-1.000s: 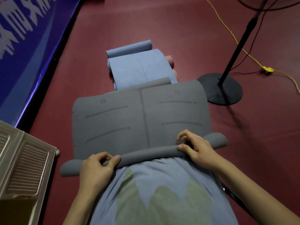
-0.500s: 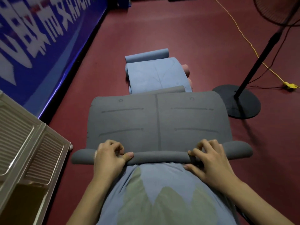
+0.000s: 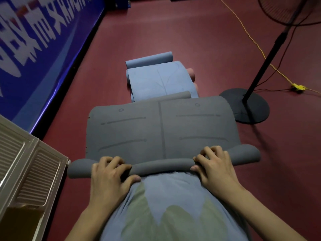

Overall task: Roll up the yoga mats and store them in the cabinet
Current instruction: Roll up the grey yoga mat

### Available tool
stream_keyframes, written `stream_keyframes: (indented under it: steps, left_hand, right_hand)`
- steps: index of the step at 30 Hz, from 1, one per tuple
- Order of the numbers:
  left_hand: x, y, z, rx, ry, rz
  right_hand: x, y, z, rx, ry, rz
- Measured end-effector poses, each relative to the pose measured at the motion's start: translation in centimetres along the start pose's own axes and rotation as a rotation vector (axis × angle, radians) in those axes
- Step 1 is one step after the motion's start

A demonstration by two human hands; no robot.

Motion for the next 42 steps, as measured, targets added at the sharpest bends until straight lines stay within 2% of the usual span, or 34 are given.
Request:
stream_keyframes:
  steps: [6,10,16,20,24,26,28,32,36,42]
  left_hand:
    - [1.4,-1.0,0.8,0.069,-0.044,-0.025]
    - [3.3,-2.1,0.5,0.105,-0.018,-0.091]
    - [5.7,-3.4,-1.0,0.062,0.026,-0.328]
    - [4.6,-2.1,-0.3,0.044,-0.007,-0.328]
    - [1.4,-2.2,-0.1,0.008,-0.017,-0.343]
    - [0.7,-2.3,-0.3,0.008,0.018,-0.301]
    - [1.2,-2.5,-0.3,0.000,0.082,-0.359]
    - [2.7,-3.0,-0.3,0.026,0.178,-0.481]
    - [3.5,-2.9,-0.6,0.098,0.246,-0.451]
    - [3.9,-1.8,-1.3,-0.024,0.437,-0.445]
  right_hand:
    - [1.5,-0.6,0.1,-0.066,-0.023,-0.005]
    - [3.3,-1.3,1.2,0.008,-0.061,-0.037]
    - [5.3,-1.7,1.7,0.094,-0.033,-0.161]
    - [4.8,-0.9,1.5,0.099,0.031,-0.193]
    - [1.1,-0.5,1.0,0.150,0.033,-0.151]
    - [-0.2,-0.5,1.4,0.252,-0.010,-0.135]
    - [-0.7,0.0,1.6,0.315,0.003,-0.109]
    - [-0.1,0.3,1.1,0.153,0.032,-0.042]
    - [0.8,0.4,0.7,0.032,-0.020,0.022]
    - [0.5,0.4,-0.1,-0.039,-0.027,0.028]
Point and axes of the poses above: each hand's wrist, its own x-axis towards the middle knuckle, its own y-axis out of the back of the hand, z = x × y, the point moved 7 cm from there along x, towards the middle knuckle, and after that the axes turned 1 degree about z, right-handed, at the moved point
